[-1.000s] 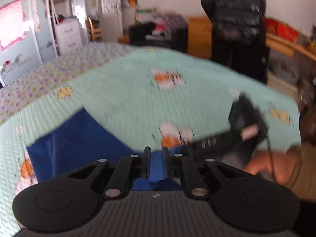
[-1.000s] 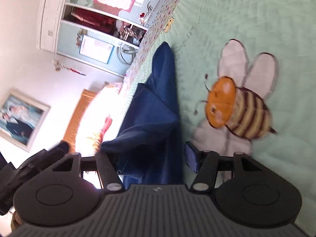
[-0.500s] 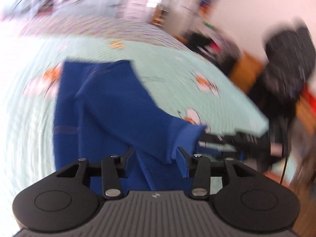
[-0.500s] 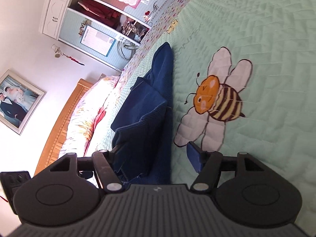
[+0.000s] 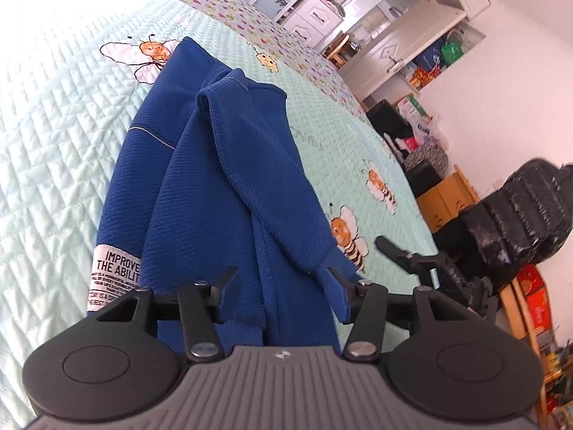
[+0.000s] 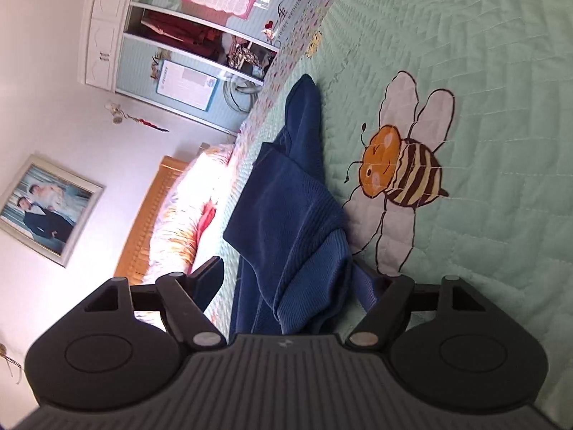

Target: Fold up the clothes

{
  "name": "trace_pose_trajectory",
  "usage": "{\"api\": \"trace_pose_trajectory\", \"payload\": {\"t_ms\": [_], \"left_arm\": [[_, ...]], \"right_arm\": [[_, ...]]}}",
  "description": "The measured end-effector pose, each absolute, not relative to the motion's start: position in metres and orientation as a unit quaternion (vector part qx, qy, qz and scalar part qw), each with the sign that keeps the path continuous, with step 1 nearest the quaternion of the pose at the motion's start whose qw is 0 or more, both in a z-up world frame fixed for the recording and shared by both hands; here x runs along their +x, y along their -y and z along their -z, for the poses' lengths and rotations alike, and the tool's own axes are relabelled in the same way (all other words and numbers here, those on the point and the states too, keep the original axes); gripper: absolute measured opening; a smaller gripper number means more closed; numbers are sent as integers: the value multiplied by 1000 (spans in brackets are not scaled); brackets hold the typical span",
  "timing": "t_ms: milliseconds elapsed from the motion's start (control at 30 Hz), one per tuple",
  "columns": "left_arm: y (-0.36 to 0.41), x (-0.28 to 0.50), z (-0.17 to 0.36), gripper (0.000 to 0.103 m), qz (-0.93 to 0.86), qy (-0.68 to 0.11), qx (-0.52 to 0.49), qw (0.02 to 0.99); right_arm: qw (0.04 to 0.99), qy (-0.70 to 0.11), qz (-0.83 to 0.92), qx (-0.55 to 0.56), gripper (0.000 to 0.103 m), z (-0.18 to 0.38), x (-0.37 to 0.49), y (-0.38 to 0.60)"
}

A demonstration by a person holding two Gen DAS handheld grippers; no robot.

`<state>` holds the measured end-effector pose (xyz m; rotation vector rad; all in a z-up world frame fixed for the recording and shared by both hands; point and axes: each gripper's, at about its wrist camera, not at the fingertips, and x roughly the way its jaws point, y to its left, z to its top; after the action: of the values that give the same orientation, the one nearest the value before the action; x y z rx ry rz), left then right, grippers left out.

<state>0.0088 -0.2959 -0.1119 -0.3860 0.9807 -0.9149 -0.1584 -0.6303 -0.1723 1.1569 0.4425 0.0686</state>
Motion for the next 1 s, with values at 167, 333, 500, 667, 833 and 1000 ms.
{"api": "trace_pose_trajectory", "payload": {"t_ms": [167, 333, 500, 667, 833, 1000], "left_arm": [[290, 7, 118, 55, 418, -460, -195, 759], [277, 4, 120, 55, 418, -462, -217, 752], [257, 7, 117, 55, 412, -454, -253, 749], [233, 10, 111, 59, 397, -436, -276, 759], [221, 10, 115, 60, 381, -440, -284, 761], [220, 12, 118, 60, 378, -446, -277, 763]], "right_arm": [[816, -238, -33, 526, 45, 169, -144, 620], [801, -246, -25, 545, 6, 168, -141, 612], [701, -187, -72, 684, 5, 165, -143, 606], [631, -117, -115, 758, 5, 153, -144, 588], [691, -233, -25, 684, 7, 179, -137, 573], [694, -257, -7, 673, 7, 189, -141, 565]]}}
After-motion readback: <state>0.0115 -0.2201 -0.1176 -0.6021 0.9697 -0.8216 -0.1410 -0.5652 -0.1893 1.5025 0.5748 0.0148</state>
